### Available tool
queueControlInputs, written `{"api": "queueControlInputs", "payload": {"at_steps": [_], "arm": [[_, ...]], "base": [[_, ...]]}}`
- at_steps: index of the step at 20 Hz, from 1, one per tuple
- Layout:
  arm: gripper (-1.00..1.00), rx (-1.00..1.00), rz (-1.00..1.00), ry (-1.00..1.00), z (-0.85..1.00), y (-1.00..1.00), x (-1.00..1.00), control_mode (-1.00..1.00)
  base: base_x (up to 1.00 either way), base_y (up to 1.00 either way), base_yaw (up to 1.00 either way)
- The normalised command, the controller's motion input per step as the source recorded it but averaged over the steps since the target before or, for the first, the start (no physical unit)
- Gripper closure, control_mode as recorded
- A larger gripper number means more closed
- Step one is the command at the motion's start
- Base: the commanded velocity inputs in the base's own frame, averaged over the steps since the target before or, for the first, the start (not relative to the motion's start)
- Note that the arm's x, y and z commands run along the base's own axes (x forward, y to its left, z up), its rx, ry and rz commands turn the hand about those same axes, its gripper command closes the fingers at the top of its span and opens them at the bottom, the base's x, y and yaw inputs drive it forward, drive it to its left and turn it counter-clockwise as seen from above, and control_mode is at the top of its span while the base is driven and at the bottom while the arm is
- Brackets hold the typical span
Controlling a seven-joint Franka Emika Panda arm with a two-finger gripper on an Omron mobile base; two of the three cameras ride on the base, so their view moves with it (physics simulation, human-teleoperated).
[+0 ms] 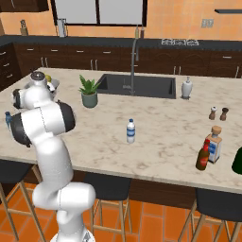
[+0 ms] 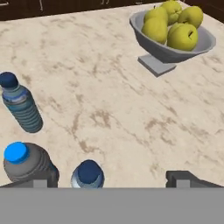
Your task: Move the plastic bottles in the middle to the plastics group, and the glass bottles in the middle to the glass group.
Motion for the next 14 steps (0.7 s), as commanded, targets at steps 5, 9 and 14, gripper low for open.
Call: {"api": "queueControlInputs", "payload": {"at_steps": [5, 9, 14], "arm": [[-1.00, -0.05, -0.25, 0.00, 0.58, -0.82, -0.17, -1.00], [-1.00, -0.03, -0.29, 0.02, 0.46, -0.98, -0.06, -1.00], [-1.00, -0.05, -0.27, 0.07, 0.53, -0.99, 0.00, -1.00]], "base": [[0.00, 0.00, 0.00], [0.00, 0.00, 0.00], [0.00, 0.00, 0.00]]}}
